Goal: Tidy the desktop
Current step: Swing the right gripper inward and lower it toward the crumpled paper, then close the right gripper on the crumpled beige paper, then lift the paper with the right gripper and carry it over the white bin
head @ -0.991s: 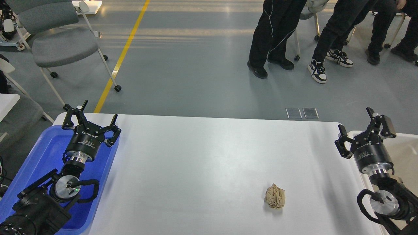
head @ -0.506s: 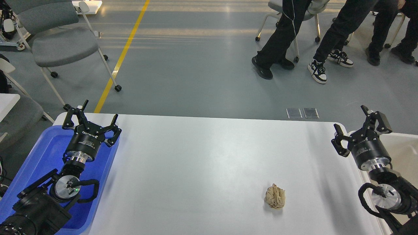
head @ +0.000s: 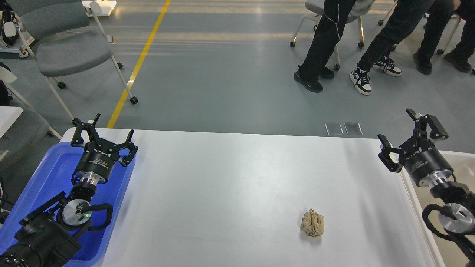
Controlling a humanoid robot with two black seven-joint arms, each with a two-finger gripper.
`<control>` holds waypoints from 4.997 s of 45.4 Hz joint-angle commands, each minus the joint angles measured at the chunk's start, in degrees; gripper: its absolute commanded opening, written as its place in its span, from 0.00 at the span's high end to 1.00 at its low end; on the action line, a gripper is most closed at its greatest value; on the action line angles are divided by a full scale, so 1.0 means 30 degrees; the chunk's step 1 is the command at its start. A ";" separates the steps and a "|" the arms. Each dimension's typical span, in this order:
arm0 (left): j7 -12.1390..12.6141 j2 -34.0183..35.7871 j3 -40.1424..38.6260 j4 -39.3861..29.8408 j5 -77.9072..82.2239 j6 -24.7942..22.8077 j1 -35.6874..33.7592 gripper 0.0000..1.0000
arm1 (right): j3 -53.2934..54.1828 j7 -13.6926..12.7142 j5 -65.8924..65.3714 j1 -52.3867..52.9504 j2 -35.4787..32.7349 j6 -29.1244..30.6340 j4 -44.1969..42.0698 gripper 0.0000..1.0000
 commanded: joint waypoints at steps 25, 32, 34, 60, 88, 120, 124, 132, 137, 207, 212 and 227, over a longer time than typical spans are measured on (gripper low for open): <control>-0.0001 0.0000 0.0000 -0.0012 0.0029 -0.0027 -0.0005 0.00 | -1.1341 -0.1057 -1.3134 0.6807 -0.5199 -0.2096 0.5305 0.00; -0.0001 0.0000 0.0000 -0.0012 0.0029 -0.0027 -0.0005 0.00 | -1.3628 -0.1028 -1.5037 0.7686 -0.5140 -0.2595 0.5746 0.00; -0.0001 0.0000 0.0000 -0.0012 0.0029 0.0002 -0.0005 0.00 | -1.4040 -0.0970 -1.6121 0.7891 -0.5140 -0.2771 0.5746 0.00; -0.0001 0.0000 0.0000 -0.0012 0.0029 0.0002 -0.0005 0.00 | -2.1922 0.0495 -2.2073 1.1525 -0.2271 -0.8191 0.4722 0.00; -0.0001 0.0000 0.0000 -0.0012 0.0029 -0.0027 -0.0005 0.00 | -2.5116 -0.0706 -2.3421 1.1291 0.1363 -0.7811 0.0004 0.01; -0.0001 0.0000 0.0000 -0.0012 0.0029 -0.0028 -0.0005 0.00 | -2.4999 -0.0588 -2.3451 0.9826 0.3122 -0.8045 -0.2194 0.00; -0.0001 0.0000 0.0000 -0.0012 0.0029 -0.0028 -0.0005 0.00 | -2.5057 -0.0588 -2.3480 0.9651 0.3180 -0.8104 -0.2310 0.00; -0.0001 0.0000 0.0000 -0.0012 0.0029 -0.0028 -0.0005 0.00 | -2.4969 -0.0559 -2.3480 0.9475 0.3532 -0.8162 -0.2691 0.00; -0.0001 0.0000 0.0000 -0.0012 0.0029 -0.0028 -0.0005 0.00 | -2.4940 -0.0559 -2.3480 0.9446 0.3561 -0.8191 -0.2867 0.00; -0.0001 0.0000 0.0000 -0.0012 0.0058 -0.0028 -0.0005 0.00 | -2.5116 0.0173 -2.3803 1.1288 0.2041 -0.8837 -0.1377 1.00; -0.0001 0.0000 0.0000 -0.0012 0.0058 -0.0028 -0.0005 0.00 | -2.5116 0.0144 -2.2838 1.2782 0.0722 -0.8076 0.0031 1.00; -0.0001 0.0000 0.0000 -0.0012 0.0058 -0.0028 -0.0005 0.00 | -2.5671 0.0144 -2.1342 1.7088 -0.3556 -0.5439 0.4396 1.00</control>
